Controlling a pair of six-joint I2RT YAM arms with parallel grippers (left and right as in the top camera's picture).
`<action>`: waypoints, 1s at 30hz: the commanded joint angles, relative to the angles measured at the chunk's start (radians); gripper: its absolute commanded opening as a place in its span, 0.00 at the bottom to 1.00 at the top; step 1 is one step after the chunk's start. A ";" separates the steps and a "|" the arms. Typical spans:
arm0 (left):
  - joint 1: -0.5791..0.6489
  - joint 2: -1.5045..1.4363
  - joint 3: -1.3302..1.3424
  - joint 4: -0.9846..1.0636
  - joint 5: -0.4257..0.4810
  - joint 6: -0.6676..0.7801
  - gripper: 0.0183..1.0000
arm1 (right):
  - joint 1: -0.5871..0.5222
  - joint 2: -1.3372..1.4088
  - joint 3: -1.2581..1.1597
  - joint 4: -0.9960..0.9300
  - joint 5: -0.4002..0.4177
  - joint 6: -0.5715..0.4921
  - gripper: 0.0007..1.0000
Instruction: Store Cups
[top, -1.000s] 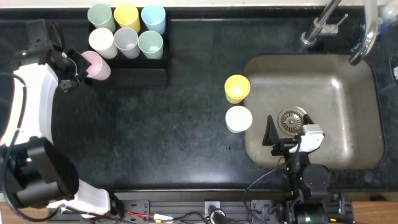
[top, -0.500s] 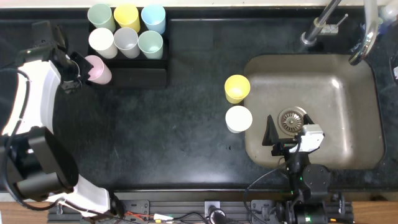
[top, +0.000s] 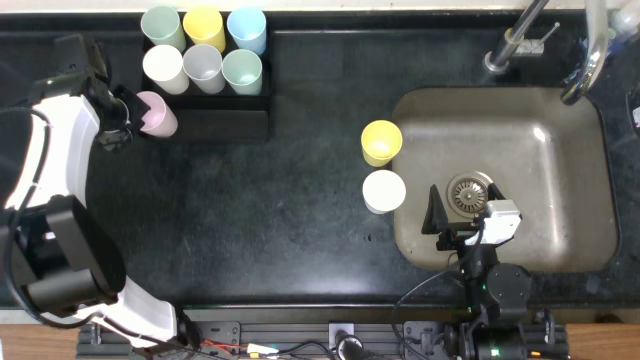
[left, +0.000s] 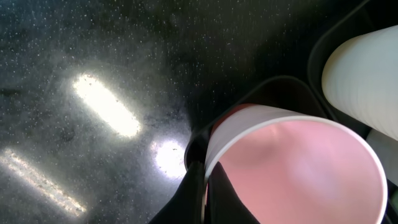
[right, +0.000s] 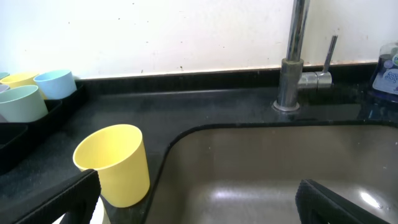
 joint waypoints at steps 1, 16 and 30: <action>0.009 0.016 0.013 0.000 -0.010 -0.010 0.31 | 0.002 -0.008 0.005 0.007 0.003 0.000 1.00; -0.027 -0.227 0.013 0.021 0.005 -0.008 1.00 | 0.002 -0.008 0.005 0.007 0.003 0.000 1.00; -0.845 -0.246 0.059 0.182 -0.152 0.054 1.00 | 0.002 -0.008 0.005 0.007 0.003 0.000 1.00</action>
